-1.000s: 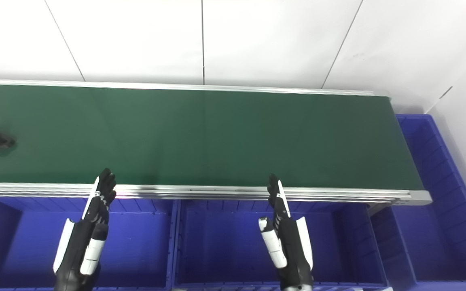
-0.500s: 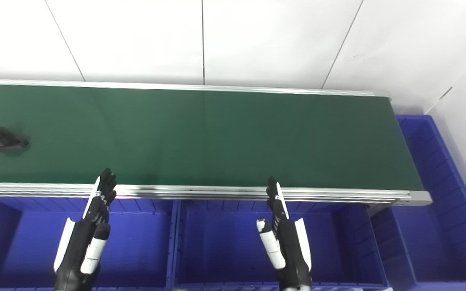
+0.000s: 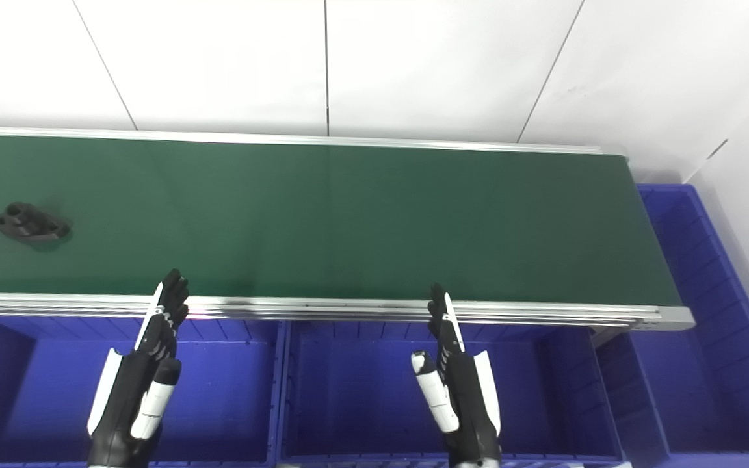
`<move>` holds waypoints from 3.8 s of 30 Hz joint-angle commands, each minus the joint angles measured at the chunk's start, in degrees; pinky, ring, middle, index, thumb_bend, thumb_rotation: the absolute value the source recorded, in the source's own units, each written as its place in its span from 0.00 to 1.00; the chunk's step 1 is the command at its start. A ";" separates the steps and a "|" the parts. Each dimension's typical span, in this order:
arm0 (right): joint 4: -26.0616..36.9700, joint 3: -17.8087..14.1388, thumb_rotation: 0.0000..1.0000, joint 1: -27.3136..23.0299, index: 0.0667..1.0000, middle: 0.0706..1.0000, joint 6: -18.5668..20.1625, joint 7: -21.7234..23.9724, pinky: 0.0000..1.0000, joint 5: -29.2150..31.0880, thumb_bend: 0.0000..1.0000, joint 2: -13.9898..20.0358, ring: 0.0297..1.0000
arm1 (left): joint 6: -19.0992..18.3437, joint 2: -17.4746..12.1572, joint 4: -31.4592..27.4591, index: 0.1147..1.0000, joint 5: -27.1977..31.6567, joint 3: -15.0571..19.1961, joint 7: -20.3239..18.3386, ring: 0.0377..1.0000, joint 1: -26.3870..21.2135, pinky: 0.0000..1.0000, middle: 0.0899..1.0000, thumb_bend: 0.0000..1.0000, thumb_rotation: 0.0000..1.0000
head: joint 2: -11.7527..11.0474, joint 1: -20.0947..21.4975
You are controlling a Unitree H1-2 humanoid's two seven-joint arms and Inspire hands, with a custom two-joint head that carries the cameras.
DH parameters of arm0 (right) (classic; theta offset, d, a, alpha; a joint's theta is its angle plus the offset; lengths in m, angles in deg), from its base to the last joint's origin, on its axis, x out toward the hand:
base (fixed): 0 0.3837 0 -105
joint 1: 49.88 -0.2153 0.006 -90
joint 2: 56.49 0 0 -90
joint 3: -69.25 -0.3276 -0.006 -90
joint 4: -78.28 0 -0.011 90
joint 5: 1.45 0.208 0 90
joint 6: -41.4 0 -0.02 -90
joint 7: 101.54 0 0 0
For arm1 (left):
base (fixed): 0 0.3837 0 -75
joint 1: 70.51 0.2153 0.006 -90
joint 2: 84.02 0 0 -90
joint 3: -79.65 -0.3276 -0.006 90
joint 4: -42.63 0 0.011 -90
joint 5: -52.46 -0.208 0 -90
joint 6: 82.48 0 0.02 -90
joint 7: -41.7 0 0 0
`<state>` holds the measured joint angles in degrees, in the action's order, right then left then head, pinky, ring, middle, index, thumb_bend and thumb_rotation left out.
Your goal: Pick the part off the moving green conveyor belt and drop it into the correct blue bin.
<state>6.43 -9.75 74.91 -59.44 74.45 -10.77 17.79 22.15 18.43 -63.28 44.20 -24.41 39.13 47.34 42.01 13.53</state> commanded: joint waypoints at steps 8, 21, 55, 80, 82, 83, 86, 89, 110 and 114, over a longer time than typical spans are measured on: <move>0.87 -0.01 0.96 0.09 1.00 1.00 -2.79 0.25 0.97 0.49 0.72 -0.16 1.00 | 1.44 0.16 -0.87 1.00 -0.80 -0.16 0.00 1.00 -0.08 1.00 1.00 0.57 0.95 | -0.72 -0.68; -2.97 -1.99 0.97 -0.15 1.00 1.00 -6.43 1.15 1.00 4.40 0.72 2.48 1.00 | 5.69 3.27 4.06 1.00 -5.13 -1.32 2.39 0.99 -0.37 1.00 1.00 0.56 0.96 | -6.54 -9.83; -8.55 -6.39 1.00 -1.60 1.00 1.00 -10.26 3.39 1.00 6.93 0.68 4.15 1.00 | 9.48 7.25 9.96 1.00 -8.48 -2.43 6.87 0.95 -2.91 0.92 0.99 0.56 0.78 | -9.63 -15.64; 4.69 -11.87 0.65 -14.02 0.93 0.87 -2.47 1.11 0.73 -21.12 0.87 2.53 0.83 | 7.16 3.82 7.40 1.00 -5.52 -1.36 4.04 0.96 -3.38 0.95 1.00 0.47 0.90 | -7.18 -7.58; 5.48 -11.21 0.66 -16.43 0.93 0.87 -0.12 2.57 0.71 -24.95 0.84 3.32 0.83 | 6.89 3.88 7.34 1.00 -5.61 -1.27 3.89 0.95 -3.55 0.94 1.00 0.48 0.91 | -7.11 -7.43; 5.68 -10.89 0.67 -17.45 0.93 0.86 0.85 3.05 0.71 -26.67 0.84 3.65 0.82 | 6.78 3.90 7.32 1.00 -5.55 -1.23 3.78 0.95 -3.61 0.94 1.00 0.49 0.91 | -7.11 -7.43; 5.39 -9.63 0.66 -21.76 0.90 0.85 4.75 5.18 0.69 -30.26 0.83 4.23 0.80 | 7.04 3.69 7.69 1.00 -4.61 -0.92 3.45 0.96 -3.91 0.96 1.00 0.46 0.90 | -7.24 -6.28; 4.96 -8.28 0.66 -25.37 0.89 0.84 8.42 6.97 0.67 -33.64 0.85 4.18 0.79 | 7.64 3.47 8.25 1.00 -4.19 -0.53 3.41 0.97 -4.18 0.97 1.00 0.47 0.90 | -7.24 -5.88; -15.16 3.03 0.61 -47.12 0.87 0.81 19.82 7.72 0.67 -48.10 0.94 4.76 0.77 | 8.19 4.43 8.95 1.00 -5.61 -0.88 3.94 0.95 -4.69 0.94 0.98 0.48 0.91 | -7.28 -6.72; -19.33 5.31 0.60 -49.96 0.87 0.81 20.96 7.13 0.66 -49.44 0.96 4.64 0.76 | 8.37 4.53 9.02 1.00 -5.44 -1.05 3.87 0.95 -4.74 0.93 0.98 0.46 0.90 | -7.41 -7.06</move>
<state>-13.20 -5.01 27.63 -39.20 82.92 -59.45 22.81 28.81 22.35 -52.78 39.18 -25.06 42.69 42.86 34.63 6.51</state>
